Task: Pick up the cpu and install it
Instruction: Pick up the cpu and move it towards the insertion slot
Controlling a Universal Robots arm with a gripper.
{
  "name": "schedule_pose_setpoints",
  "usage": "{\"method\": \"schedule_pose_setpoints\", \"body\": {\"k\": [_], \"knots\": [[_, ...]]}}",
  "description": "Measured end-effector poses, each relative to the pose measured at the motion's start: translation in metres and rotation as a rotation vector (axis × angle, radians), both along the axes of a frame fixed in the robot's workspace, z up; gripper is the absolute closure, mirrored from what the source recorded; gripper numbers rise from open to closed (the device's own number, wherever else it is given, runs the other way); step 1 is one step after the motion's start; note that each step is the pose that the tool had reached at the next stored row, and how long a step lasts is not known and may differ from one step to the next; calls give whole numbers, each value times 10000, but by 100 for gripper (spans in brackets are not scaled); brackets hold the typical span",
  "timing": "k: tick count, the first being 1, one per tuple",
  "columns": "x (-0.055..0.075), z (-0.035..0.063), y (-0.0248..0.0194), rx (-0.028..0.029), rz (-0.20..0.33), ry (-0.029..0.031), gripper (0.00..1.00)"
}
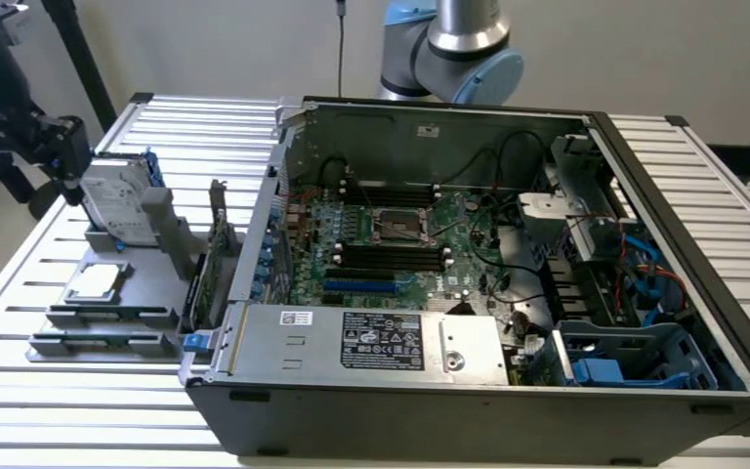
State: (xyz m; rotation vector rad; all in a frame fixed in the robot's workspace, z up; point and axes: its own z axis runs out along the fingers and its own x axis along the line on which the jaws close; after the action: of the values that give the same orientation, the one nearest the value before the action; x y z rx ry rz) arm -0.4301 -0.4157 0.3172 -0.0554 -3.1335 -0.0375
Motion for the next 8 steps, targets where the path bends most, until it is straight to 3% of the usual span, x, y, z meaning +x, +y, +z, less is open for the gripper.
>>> {"method": "schedule_pose_setpoints", "body": {"k": [8], "knots": [[82,-147,-3,1,394,20,40]]}}
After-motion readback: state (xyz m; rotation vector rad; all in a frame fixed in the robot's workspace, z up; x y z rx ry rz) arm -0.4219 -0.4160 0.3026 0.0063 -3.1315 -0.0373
